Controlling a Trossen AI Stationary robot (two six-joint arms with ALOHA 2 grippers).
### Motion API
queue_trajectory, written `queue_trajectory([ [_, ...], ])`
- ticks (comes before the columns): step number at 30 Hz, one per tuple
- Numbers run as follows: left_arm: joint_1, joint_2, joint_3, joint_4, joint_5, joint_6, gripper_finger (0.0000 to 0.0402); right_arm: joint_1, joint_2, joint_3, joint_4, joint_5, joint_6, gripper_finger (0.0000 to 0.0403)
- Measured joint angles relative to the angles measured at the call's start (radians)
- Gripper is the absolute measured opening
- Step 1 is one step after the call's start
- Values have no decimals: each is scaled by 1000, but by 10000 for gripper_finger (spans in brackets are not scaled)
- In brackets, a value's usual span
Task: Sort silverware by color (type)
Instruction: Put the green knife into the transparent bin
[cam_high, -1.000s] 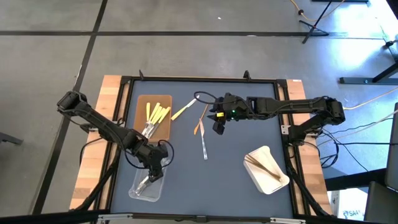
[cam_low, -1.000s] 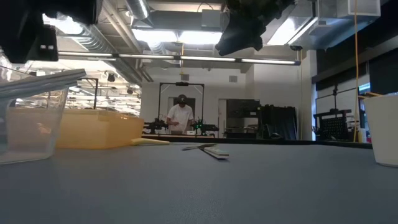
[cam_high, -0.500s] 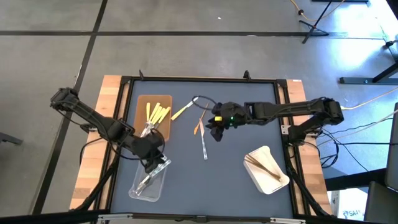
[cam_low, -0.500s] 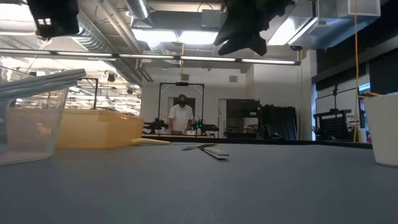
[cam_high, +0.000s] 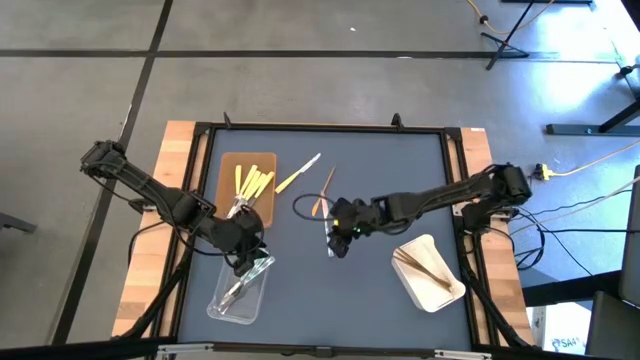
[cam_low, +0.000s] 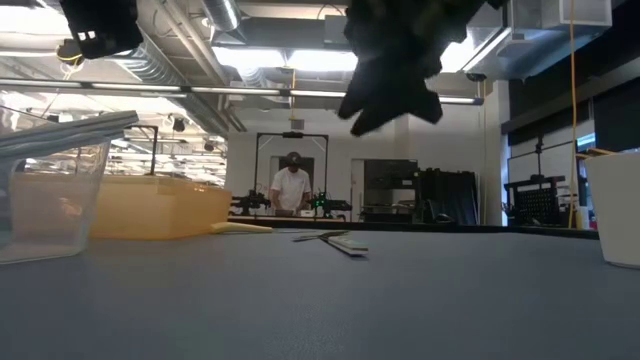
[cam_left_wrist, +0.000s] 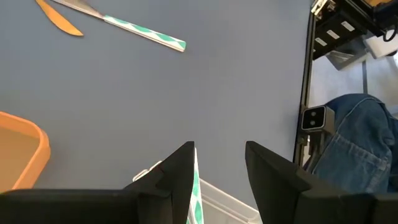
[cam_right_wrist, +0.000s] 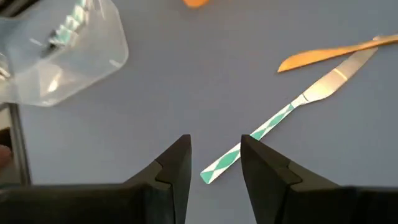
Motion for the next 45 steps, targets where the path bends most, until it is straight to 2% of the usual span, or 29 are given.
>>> queue_trajectory([
  [9,0,0,0,0,-16,1,137,18,121,0,9,48,71,127],
  [18,0,1,0,-1,-17,1,137,18,209,0,32,48,106,127],
  [45,0,1,0,-1,-20,23,137,18,276,1,92,146,111,127],
])
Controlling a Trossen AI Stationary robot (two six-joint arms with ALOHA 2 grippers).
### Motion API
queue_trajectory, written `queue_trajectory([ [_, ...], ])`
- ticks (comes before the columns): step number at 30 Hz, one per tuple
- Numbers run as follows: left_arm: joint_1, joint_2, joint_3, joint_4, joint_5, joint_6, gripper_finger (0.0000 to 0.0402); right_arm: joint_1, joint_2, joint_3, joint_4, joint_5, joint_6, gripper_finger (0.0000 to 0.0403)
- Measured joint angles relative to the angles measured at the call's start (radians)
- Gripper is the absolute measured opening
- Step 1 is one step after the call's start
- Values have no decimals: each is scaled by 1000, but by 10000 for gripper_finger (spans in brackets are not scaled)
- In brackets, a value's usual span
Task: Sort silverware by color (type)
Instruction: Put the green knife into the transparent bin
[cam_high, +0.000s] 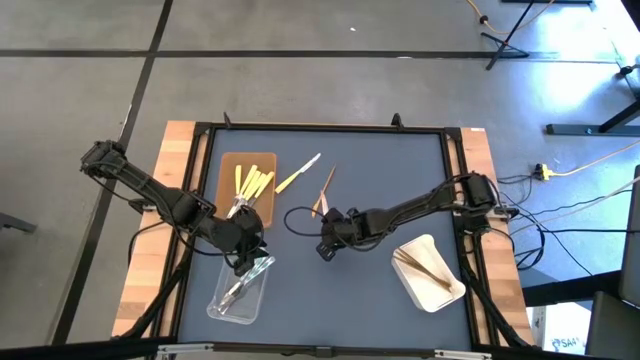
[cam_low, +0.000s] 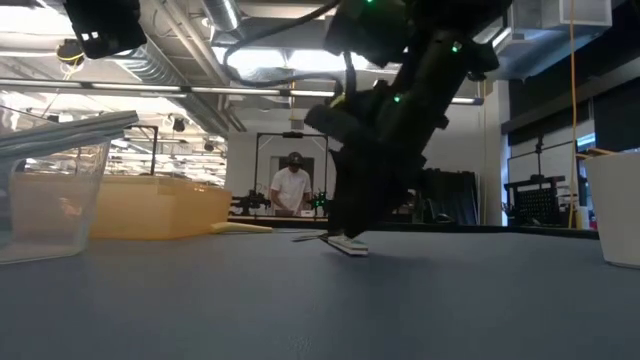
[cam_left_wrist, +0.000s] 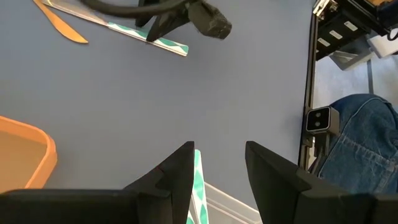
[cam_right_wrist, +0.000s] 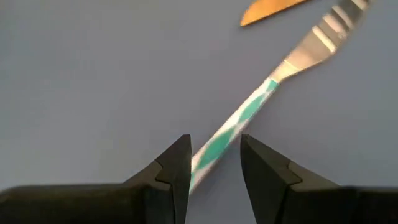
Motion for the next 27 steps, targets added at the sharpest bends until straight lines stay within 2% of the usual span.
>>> queue_trajectory([
  [7,0,0,0,0,0,1,137,0,42,2,34,-11,0,127],
  [27,0,0,0,0,0,2,137,0,45,3,11,-16,16,127],
])
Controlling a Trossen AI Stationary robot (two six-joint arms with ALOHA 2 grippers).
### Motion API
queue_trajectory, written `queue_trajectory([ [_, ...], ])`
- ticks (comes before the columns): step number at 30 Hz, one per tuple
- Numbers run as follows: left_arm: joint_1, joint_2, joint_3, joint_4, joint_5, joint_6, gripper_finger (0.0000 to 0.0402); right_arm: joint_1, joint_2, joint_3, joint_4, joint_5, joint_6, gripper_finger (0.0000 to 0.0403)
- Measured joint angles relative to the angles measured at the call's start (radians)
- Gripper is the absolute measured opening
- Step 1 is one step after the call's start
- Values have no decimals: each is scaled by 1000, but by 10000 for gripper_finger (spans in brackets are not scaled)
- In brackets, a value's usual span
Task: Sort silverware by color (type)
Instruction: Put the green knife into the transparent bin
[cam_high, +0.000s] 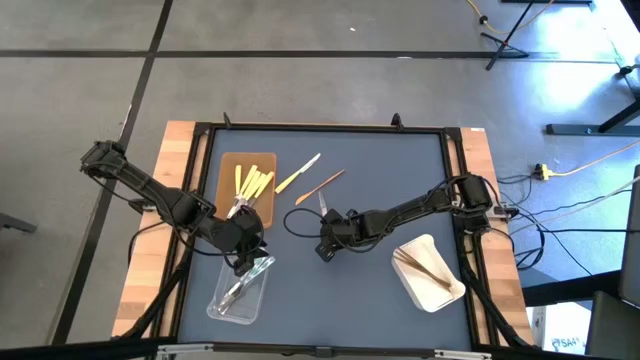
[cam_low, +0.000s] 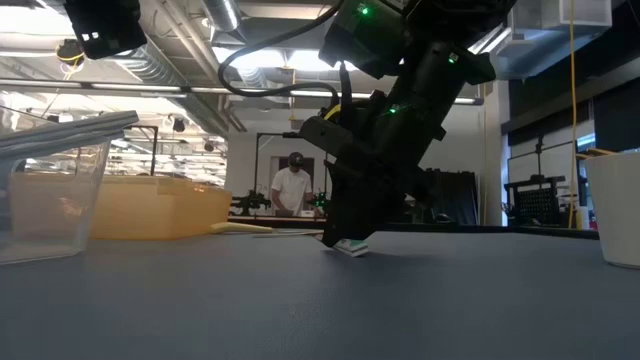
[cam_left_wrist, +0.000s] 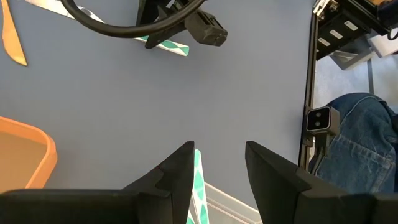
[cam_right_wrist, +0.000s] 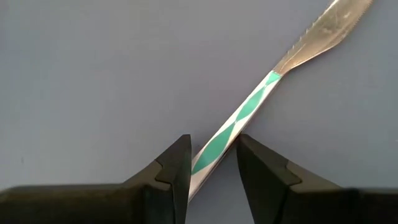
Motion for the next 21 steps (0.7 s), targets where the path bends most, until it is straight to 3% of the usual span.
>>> queue_trajectory([
  [10,0,0,0,0,0,0,137,0,1,-1,-17,-2,11,121],
  [21,0,0,0,0,0,0,137,0,1,-2,-35,-4,11,44],
])
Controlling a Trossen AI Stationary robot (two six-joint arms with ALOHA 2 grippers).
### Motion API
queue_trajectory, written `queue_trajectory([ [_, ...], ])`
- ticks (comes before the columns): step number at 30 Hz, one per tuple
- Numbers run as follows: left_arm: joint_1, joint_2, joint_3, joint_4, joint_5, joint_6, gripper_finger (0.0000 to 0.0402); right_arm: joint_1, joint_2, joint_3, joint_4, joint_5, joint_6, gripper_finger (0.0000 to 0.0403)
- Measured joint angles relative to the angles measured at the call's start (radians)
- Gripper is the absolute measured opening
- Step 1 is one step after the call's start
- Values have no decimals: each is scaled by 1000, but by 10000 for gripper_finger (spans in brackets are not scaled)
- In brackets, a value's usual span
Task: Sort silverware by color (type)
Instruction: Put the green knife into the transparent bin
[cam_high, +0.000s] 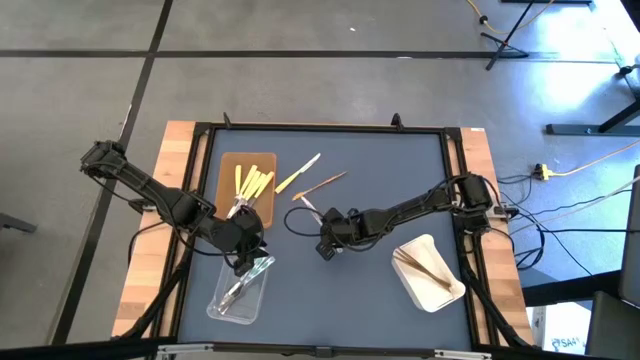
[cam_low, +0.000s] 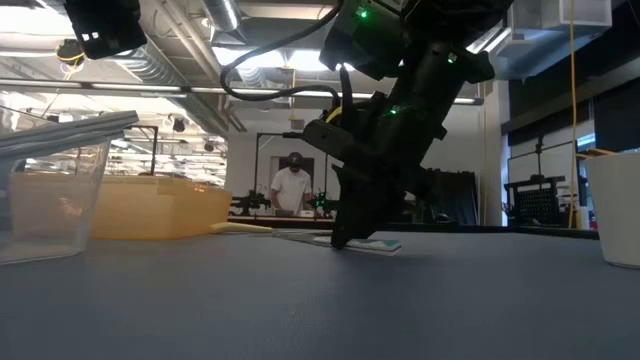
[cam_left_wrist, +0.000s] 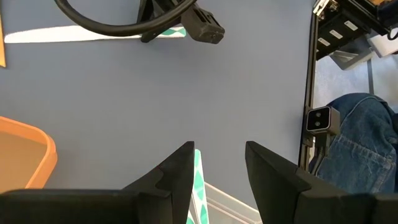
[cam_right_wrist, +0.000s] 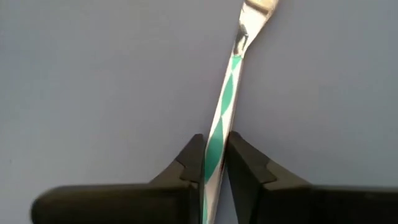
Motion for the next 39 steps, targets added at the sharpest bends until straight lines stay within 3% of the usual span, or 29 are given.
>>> queue_trajectory([
  [9,0,0,0,0,0,0,137,0,0,0,-12,-7,-17,39],
  [25,0,0,0,0,0,0,137,-1,-8,-2,-10,-31,-195,38],
  [32,0,0,0,1,0,0,137,0,-45,-7,-34,-41,-246,8],
  [39,0,0,0,1,0,0,137,0,-50,-5,-63,-59,-251,6],
])
